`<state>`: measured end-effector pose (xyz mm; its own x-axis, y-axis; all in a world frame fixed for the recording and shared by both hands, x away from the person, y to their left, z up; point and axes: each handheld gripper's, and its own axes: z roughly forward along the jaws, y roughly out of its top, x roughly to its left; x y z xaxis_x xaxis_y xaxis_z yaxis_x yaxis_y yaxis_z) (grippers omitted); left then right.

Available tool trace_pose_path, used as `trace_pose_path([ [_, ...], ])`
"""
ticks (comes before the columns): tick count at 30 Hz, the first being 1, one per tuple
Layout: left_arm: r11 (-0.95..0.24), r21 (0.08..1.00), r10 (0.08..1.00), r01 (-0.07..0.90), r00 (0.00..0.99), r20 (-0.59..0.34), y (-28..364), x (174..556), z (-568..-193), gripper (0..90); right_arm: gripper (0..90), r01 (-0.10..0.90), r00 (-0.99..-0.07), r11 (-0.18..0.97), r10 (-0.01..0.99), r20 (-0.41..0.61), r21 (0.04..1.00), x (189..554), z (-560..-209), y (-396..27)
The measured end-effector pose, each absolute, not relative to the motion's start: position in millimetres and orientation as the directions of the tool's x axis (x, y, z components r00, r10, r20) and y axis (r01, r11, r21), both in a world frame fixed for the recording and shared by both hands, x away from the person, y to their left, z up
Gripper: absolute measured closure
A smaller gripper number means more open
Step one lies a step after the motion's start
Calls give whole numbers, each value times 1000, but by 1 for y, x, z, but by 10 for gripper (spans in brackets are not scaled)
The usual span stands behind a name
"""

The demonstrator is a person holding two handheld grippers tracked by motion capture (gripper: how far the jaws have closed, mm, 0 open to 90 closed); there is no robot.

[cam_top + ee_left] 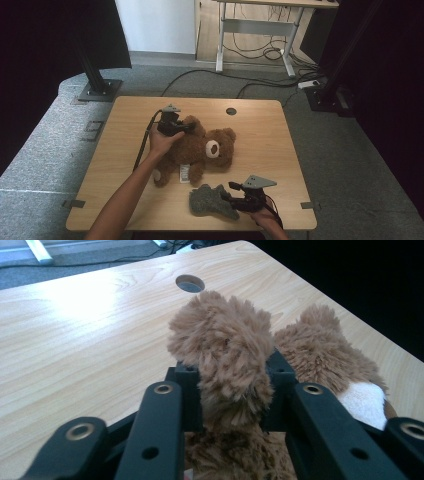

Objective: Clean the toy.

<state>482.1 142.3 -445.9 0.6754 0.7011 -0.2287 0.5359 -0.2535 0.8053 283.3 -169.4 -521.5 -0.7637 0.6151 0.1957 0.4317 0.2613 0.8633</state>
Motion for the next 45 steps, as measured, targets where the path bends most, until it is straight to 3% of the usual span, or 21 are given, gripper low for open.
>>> trace_pose_path([
  [11, -249, 804, 696, 540, 677, -240, 144, 478, -447, 699, 344, 424, -823, 308, 524, 220, 852, 271, -516, -147],
  [14, -248, 804, 696, 541, 676, -240, 145, 477, -448, 698, 281, 432, -826, 366, 527, 200, 824, 271, -525, -137],
  [18, -244, 802, 696, 544, 675, -246, 147, 477, -449, 697, 280, 440, -829, 422, 529, 179, 793, 275, -537, -129],
  [26, -243, 805, 689, 542, 680, -250, 149, 473, -450, 698, 445, 421, -832, 478, 541, 119, 771, 277, -544, -126],
  [30, -237, 803, 676, 547, 686, -268, 151, 469, -451, 700, 679, 407, -836, 499, 542, 91, 765, 278, -543, -126],
  [32, -234, 802, 672, 549, 688, -275, 152, 467, -452, 701, 733, 404, -838, 498, 538, 92, 767, 278, -541, -126],
  [38, -236, 799, 666, 553, 691, -281, 155, 462, -455, 703, 762, 387, -837, 478, 540, 83, 789, 277, -537, -132],
  [45, -250, 792, 645, 557, 706, -292, 160, 454, -457, 705, 763, 374, -793, 347, 600, 102, 860, 280, -519, -153],
])
